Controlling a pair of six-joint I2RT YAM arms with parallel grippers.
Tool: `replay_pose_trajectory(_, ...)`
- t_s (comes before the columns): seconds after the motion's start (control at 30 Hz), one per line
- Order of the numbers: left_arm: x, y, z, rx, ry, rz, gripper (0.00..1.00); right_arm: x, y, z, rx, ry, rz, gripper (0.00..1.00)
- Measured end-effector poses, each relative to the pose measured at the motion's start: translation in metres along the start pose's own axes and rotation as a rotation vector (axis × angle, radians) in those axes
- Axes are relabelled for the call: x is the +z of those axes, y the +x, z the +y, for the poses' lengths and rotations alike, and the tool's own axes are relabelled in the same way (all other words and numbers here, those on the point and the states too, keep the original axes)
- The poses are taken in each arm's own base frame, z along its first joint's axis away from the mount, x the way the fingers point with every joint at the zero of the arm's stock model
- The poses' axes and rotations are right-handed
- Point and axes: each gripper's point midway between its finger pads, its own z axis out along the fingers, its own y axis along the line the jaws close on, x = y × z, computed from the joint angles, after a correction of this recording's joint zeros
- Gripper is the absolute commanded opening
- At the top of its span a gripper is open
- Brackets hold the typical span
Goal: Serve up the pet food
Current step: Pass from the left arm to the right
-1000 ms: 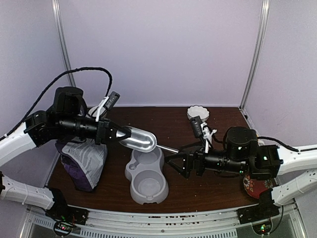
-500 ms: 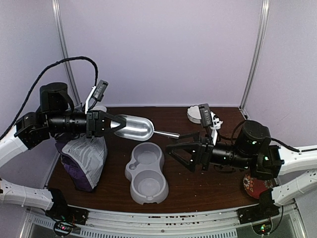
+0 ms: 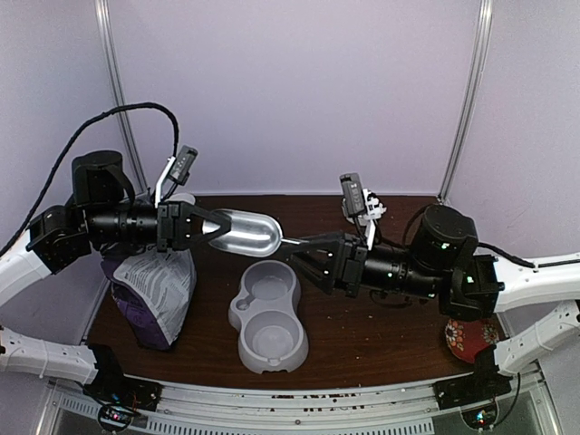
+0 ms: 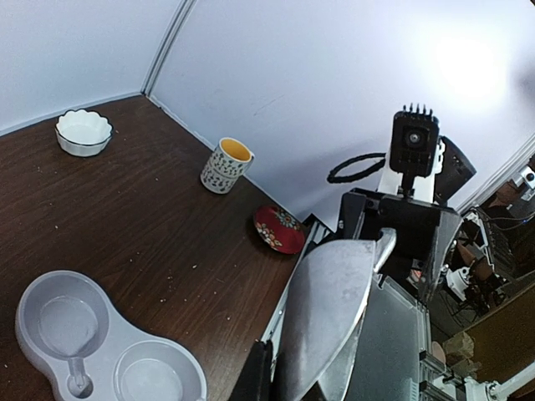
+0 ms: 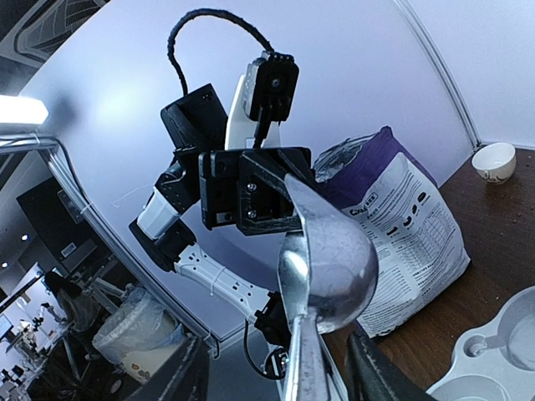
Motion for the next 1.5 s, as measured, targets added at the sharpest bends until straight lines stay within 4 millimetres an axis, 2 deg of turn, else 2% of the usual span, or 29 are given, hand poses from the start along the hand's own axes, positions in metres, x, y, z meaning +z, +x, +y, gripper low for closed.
replay_pose_trajectory(0.17, 0.000, 0.004, 0.002, -0.003, -0.003, 0.005, 0.00, 0.005, 0.006, 0.000, 0.011, -0.010, 0.023, 0.47)
replay_pose_trajectory(0.47, 0.000, 0.009, 0.003, -0.007, 0.004, 0.015, 0.00, 0.005, 0.003, 0.002, 0.016, -0.019, 0.013, 0.40)
replay_pose_trajectory(0.6, 0.000, 0.009, 0.002, -0.005, 0.010, 0.014, 0.00, 0.005, 0.003, 0.002, 0.017, -0.019, 0.013, 0.30)
replay_pose_trajectory(0.77, 0.000, 0.008, 0.001, -0.003, 0.014, 0.011, 0.00, 0.007, 0.004, 0.001, 0.021, -0.015, 0.015, 0.24)
replay_pose_trajectory(1.3, 0.000, 0.011, 0.005, 0.018, -0.009, 0.023, 0.00, 0.009, 0.009, -0.005, 0.024, 0.002, 0.034, 0.21)
replay_pose_trajectory(1.5, 0.000, 0.013, 0.008, 0.036, -0.020, 0.031, 0.00, 0.009, 0.012, -0.008, 0.025, 0.014, 0.047, 0.16)
